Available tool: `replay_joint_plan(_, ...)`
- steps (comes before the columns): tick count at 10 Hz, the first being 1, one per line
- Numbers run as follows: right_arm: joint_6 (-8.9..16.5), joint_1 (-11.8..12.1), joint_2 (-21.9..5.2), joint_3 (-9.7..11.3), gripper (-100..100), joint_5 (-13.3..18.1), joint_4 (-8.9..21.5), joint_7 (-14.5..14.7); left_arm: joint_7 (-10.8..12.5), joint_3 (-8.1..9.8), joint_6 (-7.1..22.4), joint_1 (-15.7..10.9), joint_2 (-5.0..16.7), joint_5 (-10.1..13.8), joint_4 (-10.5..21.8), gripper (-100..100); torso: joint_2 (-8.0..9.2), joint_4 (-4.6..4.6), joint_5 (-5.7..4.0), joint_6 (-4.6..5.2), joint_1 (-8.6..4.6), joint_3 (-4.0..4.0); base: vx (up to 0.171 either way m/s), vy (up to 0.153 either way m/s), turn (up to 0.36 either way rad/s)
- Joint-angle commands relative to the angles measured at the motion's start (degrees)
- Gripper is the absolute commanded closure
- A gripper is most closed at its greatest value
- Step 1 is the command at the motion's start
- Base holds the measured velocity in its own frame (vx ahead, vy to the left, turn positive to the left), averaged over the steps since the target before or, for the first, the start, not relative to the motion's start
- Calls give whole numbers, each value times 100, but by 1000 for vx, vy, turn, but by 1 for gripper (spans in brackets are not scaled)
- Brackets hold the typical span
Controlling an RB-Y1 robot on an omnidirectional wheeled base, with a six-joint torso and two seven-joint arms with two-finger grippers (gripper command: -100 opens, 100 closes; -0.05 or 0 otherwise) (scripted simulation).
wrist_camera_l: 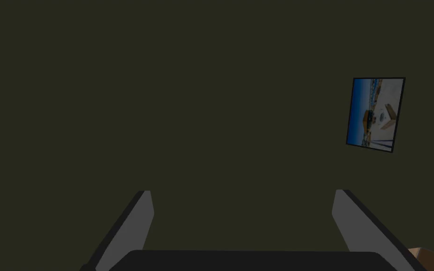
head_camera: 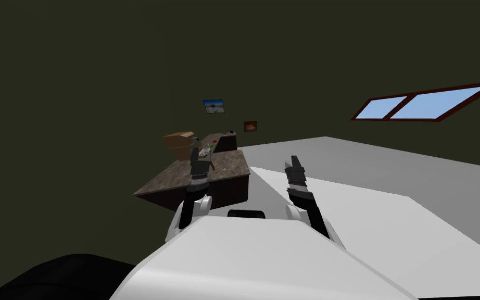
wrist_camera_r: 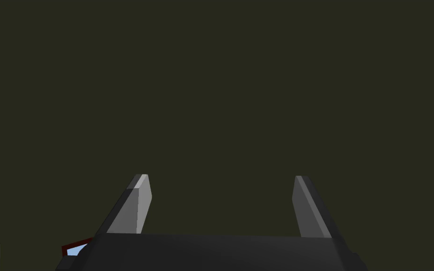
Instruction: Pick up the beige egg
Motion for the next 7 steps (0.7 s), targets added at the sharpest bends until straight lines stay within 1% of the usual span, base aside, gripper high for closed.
replay_joint_plan(1,0,0,0,0,0,0,0,0,50,13,213,-63,237,21,-10,-100,0,0,0,0,0,0,-9,7,-34)
replay_joint_plan(4,0,0,0,0,0,0,0,0,170,47,676,-206,473,64,-48,-100,6,1,2,0,9,4,-21,21,-41)
replay_joint_plan(5,0,0,0,0,0,0,0,0,223,61,839,-266,526,81,-67,-100,9,2,2,0,11,5,-35,28,-71)
replay_joint_plan(6,0,-1,0,0,0,0,0,0,223,61,916,-266,526,81,-67,-100,12,2,3,1,12,7,-24,15,-22)
replay_joint_plan(7,0,0,0,0,0,0,0,0,281,76,1122,-331,567,99,-89,-100,9,2,2,0,7,6,-23,9,-30)
